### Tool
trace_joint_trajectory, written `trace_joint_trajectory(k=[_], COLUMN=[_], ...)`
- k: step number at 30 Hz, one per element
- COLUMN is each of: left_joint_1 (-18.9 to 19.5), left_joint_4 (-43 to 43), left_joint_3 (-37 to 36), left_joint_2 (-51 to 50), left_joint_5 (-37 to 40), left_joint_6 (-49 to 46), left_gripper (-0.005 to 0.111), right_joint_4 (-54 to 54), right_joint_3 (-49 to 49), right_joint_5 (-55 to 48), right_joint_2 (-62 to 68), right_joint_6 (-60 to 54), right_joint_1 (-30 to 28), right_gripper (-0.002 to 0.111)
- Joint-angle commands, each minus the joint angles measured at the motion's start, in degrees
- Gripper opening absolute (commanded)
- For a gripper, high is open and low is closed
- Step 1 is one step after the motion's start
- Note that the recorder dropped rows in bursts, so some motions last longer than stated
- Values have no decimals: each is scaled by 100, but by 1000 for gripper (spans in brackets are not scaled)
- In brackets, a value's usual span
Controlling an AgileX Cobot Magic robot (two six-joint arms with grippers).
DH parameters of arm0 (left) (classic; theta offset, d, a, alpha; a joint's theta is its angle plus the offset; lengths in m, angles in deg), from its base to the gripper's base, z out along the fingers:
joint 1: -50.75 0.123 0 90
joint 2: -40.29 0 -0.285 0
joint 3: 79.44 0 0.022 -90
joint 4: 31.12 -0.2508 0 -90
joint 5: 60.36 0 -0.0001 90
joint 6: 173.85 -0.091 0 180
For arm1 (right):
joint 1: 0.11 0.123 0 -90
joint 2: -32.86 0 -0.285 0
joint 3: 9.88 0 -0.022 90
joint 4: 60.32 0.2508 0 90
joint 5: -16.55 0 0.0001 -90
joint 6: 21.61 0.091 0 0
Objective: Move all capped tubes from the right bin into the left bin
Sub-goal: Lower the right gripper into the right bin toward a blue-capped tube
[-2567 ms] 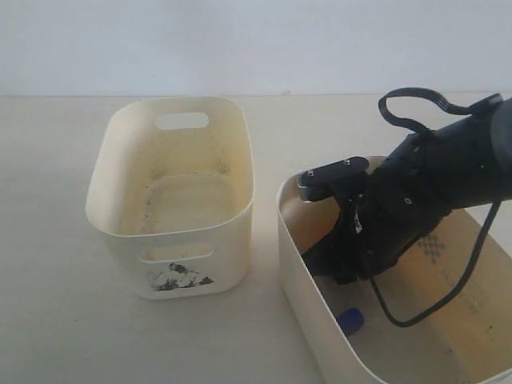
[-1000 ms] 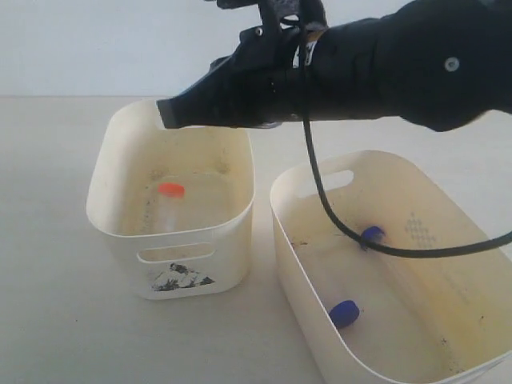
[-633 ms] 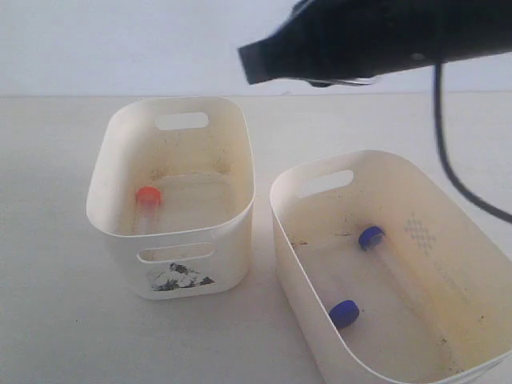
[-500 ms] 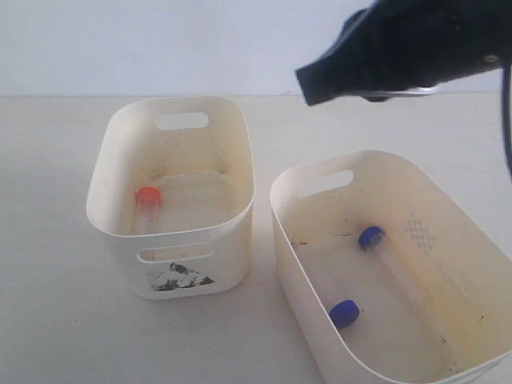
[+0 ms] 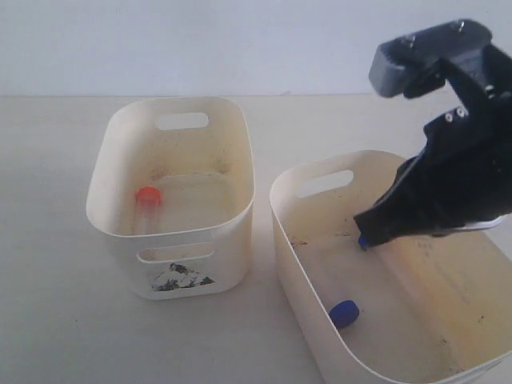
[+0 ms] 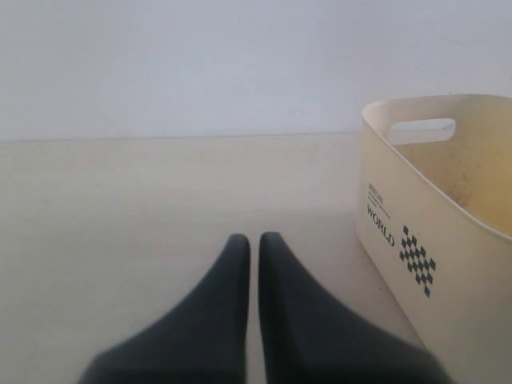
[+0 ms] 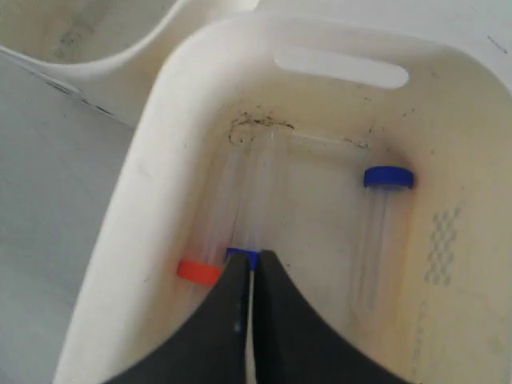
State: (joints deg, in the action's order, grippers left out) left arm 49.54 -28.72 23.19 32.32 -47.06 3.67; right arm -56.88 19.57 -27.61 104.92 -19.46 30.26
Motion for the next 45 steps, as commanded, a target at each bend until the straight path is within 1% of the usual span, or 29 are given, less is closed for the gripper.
trace_joint_trajectory(k=[1, 6, 13, 23, 30, 36, 38, 45], left_joint_1=[6, 6, 6, 6, 6, 6, 6, 6], left_joint_4=[-10, -10, -10, -10, -10, -10, -10, -10], left_joint_3=[16, 16, 16, 16, 16, 16, 16, 16], left_joint_2=[19, 19, 19, 19, 19, 19, 19, 19], left_joint_5=[-29, -29, -29, -29, -29, -29, -29, -29], left_joint_6=[48, 48, 48, 48, 48, 48, 48, 48], left_gripper=[4, 4, 4, 4, 4, 4, 4, 4], right_joint_4=[-103, -103, -179, -179, -179, -508, -523, -588], right_joint_3=[355, 447, 447, 447, 447, 447, 447, 447], right_joint_5=[688, 1180, 1664, 1649, 1952, 2030, 2193, 2221], right_joint_2=[115, 482, 1062, 1561, 1888, 2131, 2131, 2298], right_joint_6=[255, 589, 589, 601, 655, 658, 676, 672], right_joint_1=[-21, -21, -21, -21, -21, -21, -21, -21], right_gripper=[1, 1, 1, 1, 1, 1, 1, 1])
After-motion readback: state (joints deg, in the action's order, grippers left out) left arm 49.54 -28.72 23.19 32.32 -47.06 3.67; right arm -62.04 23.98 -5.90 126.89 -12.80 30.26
